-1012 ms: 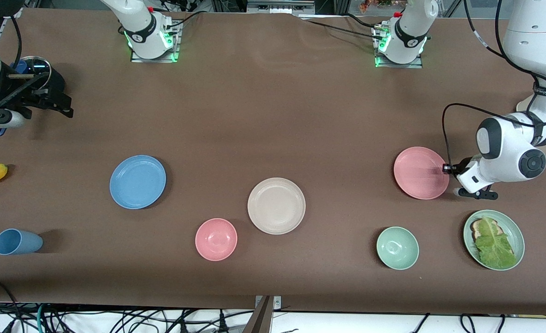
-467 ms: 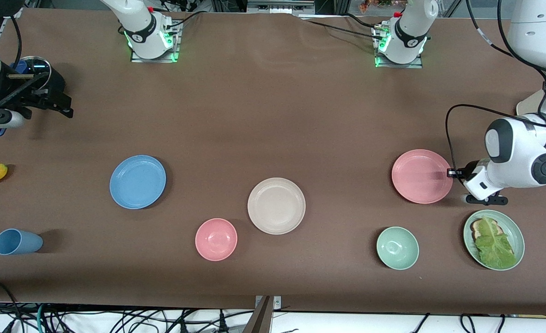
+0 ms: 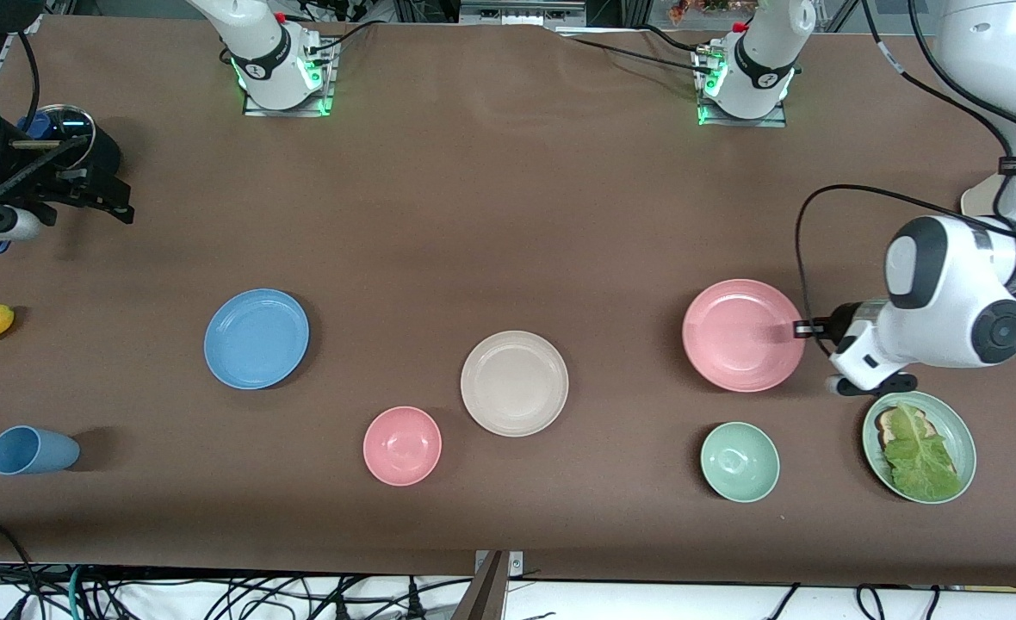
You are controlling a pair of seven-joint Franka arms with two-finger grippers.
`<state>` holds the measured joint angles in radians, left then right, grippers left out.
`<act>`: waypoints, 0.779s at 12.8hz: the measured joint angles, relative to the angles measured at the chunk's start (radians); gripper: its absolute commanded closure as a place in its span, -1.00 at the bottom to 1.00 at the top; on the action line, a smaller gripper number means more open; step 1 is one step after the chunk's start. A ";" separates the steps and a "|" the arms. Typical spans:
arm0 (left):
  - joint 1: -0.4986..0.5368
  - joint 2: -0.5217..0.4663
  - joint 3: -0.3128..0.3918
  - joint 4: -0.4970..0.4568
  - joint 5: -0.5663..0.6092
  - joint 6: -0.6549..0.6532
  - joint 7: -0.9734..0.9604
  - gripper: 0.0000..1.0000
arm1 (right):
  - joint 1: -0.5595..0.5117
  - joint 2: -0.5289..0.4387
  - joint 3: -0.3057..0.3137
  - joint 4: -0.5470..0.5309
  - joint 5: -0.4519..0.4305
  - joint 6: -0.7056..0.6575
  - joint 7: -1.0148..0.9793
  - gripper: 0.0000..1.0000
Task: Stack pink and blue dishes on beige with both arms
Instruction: 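Carry the pink plate over the beige plate and lower it on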
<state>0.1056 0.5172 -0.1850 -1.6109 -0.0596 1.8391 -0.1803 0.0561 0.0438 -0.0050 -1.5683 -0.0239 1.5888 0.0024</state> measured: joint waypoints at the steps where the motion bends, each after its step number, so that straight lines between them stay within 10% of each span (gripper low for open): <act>1: -0.010 0.001 -0.048 0.015 -0.001 0.000 -0.083 1.00 | -0.002 0.004 -0.001 0.001 0.000 0.003 0.000 -1.00; 10: -0.343 0.215 -0.100 0.200 -0.064 0.239 -0.410 1.00 | -0.003 0.072 -0.005 0.042 0.000 0.032 -0.001 -1.00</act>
<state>-0.2371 0.7326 -0.2848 -1.4111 -0.1234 2.0783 -0.5905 0.0530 0.1160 -0.0102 -1.5260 -0.0239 1.6212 0.0019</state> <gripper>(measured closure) 0.952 0.000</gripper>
